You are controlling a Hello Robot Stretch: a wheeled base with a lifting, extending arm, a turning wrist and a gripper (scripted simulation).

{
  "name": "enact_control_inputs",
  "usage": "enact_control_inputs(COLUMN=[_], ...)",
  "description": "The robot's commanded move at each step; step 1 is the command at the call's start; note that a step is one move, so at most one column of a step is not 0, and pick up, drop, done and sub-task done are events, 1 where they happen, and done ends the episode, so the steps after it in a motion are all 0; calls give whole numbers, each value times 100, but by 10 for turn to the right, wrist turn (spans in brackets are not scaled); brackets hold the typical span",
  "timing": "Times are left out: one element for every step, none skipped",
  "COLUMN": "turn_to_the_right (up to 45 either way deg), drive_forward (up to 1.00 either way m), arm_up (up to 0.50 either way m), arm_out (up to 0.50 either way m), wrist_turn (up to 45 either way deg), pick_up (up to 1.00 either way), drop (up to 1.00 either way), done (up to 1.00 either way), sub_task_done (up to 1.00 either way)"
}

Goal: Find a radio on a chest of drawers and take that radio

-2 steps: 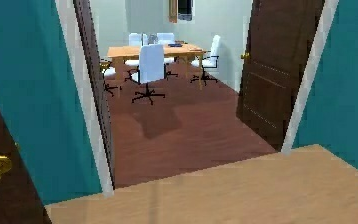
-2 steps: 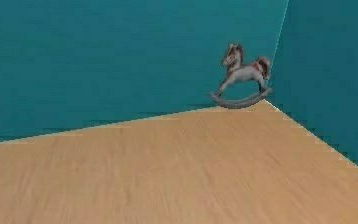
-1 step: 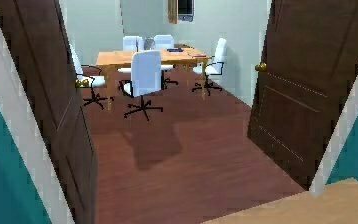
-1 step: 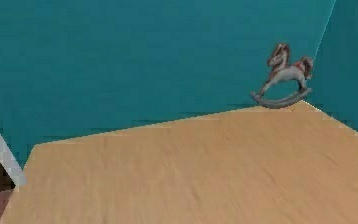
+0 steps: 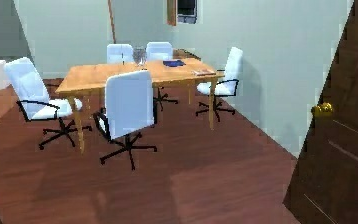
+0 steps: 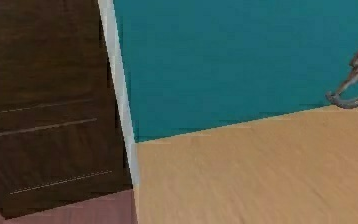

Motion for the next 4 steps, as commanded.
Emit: enact_control_inputs(turn_to_the_right=[-30,0,-450,-90], drive_forward=[0,60,0,0], arm_up=[0,0,0,0], arm_out=[0,0,0,0], wrist_turn=[0,0,0,0], pick_up=[0,0,0,0], drop=[0,0,0,0], done=[0,0,0,0], sub_task_done=[0,0,0,0])
